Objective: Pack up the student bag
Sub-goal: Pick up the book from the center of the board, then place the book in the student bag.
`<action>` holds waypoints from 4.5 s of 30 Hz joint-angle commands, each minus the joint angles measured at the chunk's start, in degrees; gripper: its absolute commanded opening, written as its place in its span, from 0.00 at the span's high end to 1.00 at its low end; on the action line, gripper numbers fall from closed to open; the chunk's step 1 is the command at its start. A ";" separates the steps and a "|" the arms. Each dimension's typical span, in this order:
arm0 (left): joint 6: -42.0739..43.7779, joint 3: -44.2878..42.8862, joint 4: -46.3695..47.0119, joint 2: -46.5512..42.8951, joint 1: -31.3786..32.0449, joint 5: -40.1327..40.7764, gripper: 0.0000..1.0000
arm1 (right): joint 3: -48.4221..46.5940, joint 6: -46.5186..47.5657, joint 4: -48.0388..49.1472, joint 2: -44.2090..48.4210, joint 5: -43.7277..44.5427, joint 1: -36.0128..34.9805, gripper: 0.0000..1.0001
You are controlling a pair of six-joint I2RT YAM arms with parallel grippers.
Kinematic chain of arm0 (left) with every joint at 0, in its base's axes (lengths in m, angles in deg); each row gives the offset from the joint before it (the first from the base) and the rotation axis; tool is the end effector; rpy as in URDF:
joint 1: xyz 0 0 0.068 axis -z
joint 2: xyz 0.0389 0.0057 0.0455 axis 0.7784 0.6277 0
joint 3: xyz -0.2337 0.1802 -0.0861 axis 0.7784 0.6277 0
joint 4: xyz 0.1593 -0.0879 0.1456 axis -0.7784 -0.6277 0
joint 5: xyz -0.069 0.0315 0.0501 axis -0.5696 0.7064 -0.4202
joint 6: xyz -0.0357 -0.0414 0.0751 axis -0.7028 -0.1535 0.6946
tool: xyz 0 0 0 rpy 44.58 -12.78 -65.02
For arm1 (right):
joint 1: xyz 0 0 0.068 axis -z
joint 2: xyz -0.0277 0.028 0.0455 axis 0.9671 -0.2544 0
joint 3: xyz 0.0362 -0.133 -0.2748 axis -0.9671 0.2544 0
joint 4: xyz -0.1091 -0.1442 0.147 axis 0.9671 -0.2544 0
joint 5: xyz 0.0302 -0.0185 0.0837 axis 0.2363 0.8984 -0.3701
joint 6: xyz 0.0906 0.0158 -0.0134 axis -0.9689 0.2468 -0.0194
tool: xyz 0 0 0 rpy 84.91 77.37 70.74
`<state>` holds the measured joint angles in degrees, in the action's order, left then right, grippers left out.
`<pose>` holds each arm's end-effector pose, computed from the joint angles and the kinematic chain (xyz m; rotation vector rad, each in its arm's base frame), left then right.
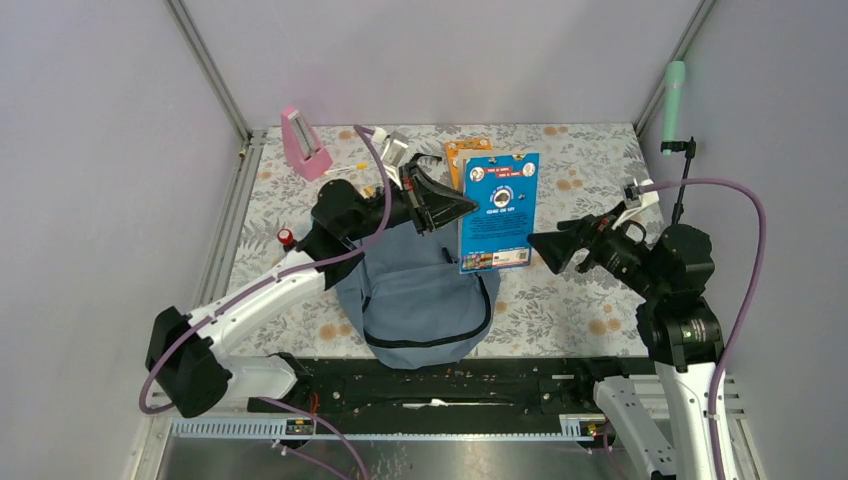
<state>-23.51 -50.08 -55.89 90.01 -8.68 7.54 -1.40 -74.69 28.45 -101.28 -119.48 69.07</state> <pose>0.1860 -0.2310 0.4512 0.5708 1.3582 -1.5730 0.0879 0.0524 0.4157 -0.2373 1.6572 0.7682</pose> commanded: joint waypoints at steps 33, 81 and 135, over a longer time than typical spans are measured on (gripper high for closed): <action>-0.07 1.66 9.69 -10.55 0.07 -6.62 1.00 | 3.17 -22.10 35.90 -10.80 -21.27 -12.52 0.44; 44.95 8.43 -59.67 -3.62 13.89 2.29 0.21 | 12.45 -1.74 -2.52 -0.34 20.57 -12.53 1.00; 43.66 10.20 -57.20 -2.29 16.89 10.47 0.66 | 12.82 -0.55 -2.54 -1.19 21.58 -12.52 1.00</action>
<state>19.11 -39.48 -115.56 89.51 7.27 15.91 12.41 -76.09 22.24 -103.64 -98.72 56.72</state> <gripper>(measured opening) 0.331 0.309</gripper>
